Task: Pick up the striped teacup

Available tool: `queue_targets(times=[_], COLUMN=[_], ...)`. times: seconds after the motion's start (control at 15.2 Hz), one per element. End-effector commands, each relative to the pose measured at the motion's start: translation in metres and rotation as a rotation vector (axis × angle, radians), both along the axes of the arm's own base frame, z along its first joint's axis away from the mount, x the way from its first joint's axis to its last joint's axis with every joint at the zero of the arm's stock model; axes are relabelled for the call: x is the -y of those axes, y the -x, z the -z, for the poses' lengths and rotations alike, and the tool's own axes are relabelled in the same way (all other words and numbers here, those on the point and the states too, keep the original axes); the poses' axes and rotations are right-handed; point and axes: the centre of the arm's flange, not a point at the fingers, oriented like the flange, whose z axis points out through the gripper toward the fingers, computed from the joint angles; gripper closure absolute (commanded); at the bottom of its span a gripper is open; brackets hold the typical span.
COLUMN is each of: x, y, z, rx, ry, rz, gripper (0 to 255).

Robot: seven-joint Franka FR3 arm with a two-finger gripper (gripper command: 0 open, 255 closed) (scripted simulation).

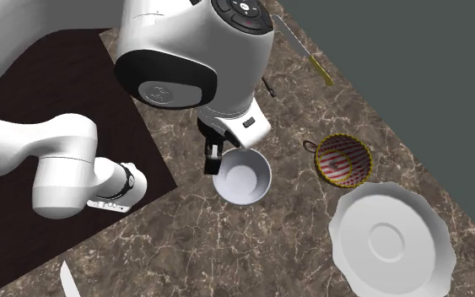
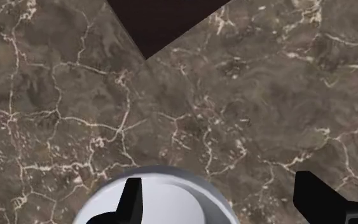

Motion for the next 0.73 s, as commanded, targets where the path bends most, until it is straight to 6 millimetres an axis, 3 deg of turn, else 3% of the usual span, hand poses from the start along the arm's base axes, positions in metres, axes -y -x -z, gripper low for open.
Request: queue_targets(times=[0.0,0.66], x=[-0.005,-0.024], y=[-0.021,-0.146], z=[0.001,0.004], rx=[0.009,0.055], ry=[0.002,0.017], rz=[0.003,0.018], gripper=[0,0])
